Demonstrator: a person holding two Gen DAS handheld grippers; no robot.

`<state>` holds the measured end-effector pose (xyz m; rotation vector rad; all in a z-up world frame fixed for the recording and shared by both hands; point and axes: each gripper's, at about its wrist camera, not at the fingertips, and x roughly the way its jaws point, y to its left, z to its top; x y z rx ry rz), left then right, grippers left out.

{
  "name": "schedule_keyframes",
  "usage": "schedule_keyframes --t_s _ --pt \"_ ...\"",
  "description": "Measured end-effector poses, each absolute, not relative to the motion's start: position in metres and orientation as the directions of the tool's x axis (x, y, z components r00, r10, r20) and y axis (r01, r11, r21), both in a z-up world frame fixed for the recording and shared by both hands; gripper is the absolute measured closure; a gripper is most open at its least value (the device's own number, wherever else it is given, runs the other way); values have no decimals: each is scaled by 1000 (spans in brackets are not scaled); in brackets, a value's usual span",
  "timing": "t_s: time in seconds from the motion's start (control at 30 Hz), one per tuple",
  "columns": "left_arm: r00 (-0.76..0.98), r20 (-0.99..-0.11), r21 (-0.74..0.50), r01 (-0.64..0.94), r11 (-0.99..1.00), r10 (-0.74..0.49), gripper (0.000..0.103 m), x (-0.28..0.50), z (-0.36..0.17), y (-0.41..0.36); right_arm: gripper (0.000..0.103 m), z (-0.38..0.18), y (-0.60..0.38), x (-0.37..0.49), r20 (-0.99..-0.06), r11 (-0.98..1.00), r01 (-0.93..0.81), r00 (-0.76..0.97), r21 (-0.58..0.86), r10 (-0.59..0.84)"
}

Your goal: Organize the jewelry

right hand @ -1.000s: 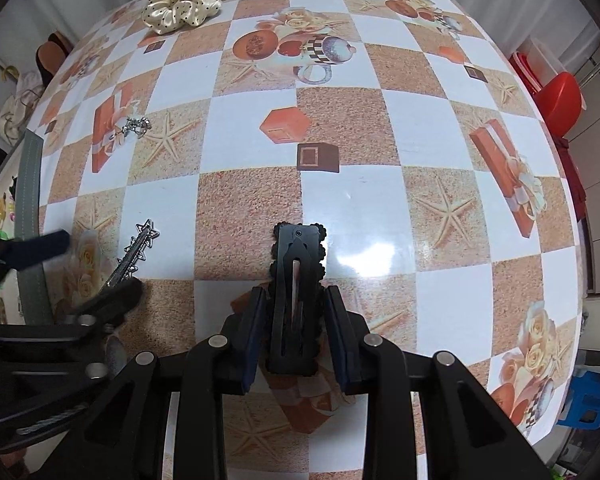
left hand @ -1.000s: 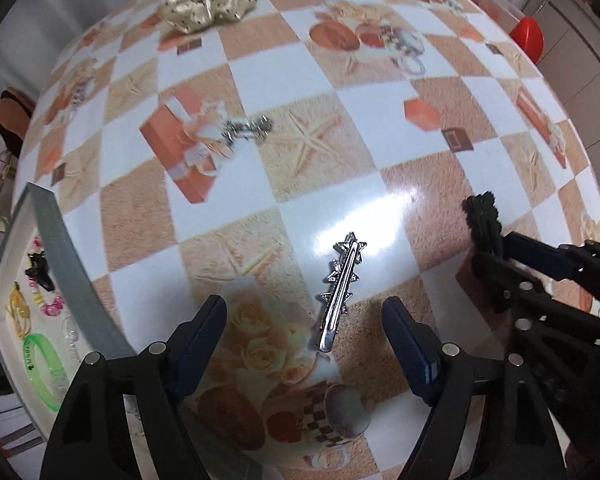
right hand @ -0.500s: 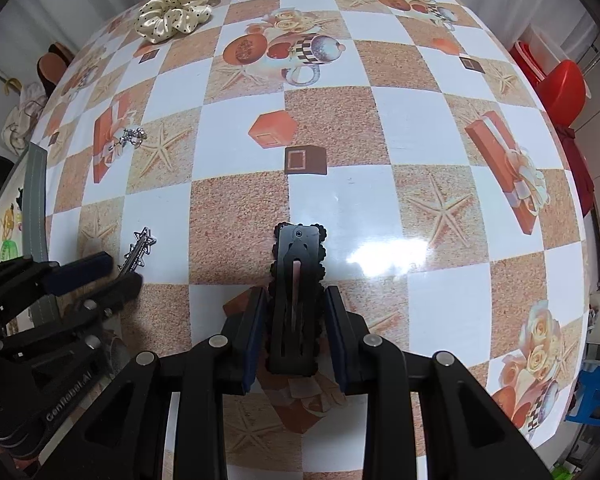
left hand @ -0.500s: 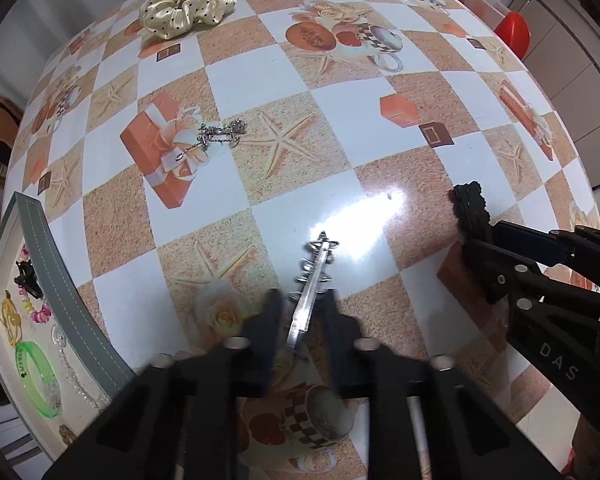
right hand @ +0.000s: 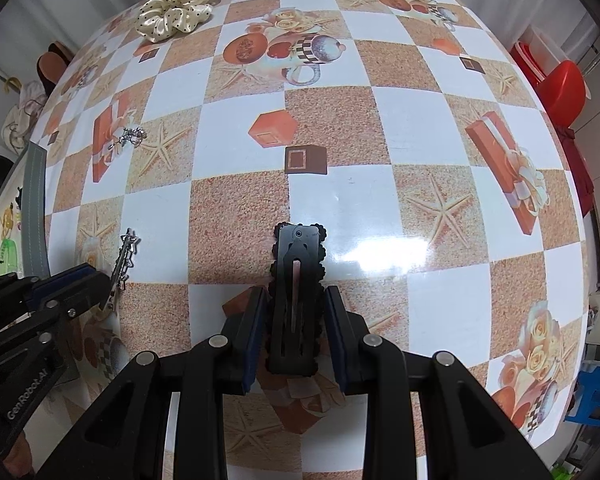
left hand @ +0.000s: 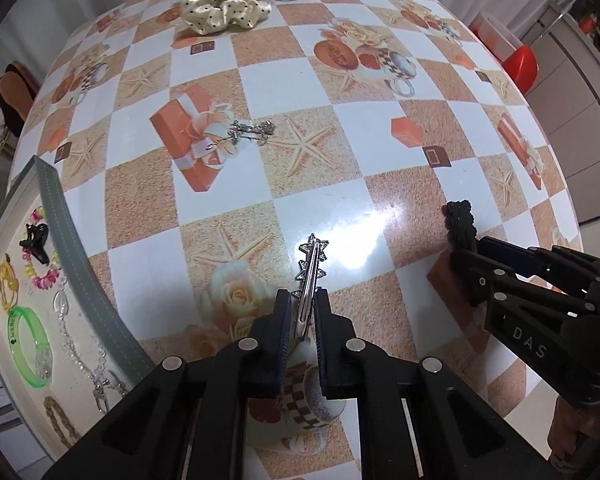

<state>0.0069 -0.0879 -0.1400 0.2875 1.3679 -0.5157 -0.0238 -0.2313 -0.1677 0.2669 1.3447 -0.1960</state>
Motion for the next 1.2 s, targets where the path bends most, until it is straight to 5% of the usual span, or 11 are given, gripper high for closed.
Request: schedule_keyframes --t_s 0.53,0.57,0.6,0.67,1.0,1.07,1.2 --pt "96 -986 -78 448 891 -135 85 14 -150 -71 71 -165 -235 -30 -982 935 344 187 90 25" --pt "95 -987 -77 443 893 -133 78 15 -149 -67 71 -164 -236 -31 -982 933 348 187 91 26" --pt "100 -987 -73 440 895 -129 41 16 -149 -65 71 -164 -237 -31 -982 932 351 187 93 28" --pt "145 -984 -33 424 905 -103 0 18 -145 -63 71 -161 -239 -33 -981 928 359 189 97 29" --pt "104 -993 12 509 861 -48 0 15 -166 -77 71 -157 -248 -39 -983 918 385 181 96 27" --pt "83 -996 9 530 848 -42 12 12 -173 -82 71 -156 -248 -39 -983 918 384 180 96 27" --pt "70 -996 -7 546 838 -53 16 12 -176 -89 71 -154 -249 -37 -983 919 383 179 95 27"
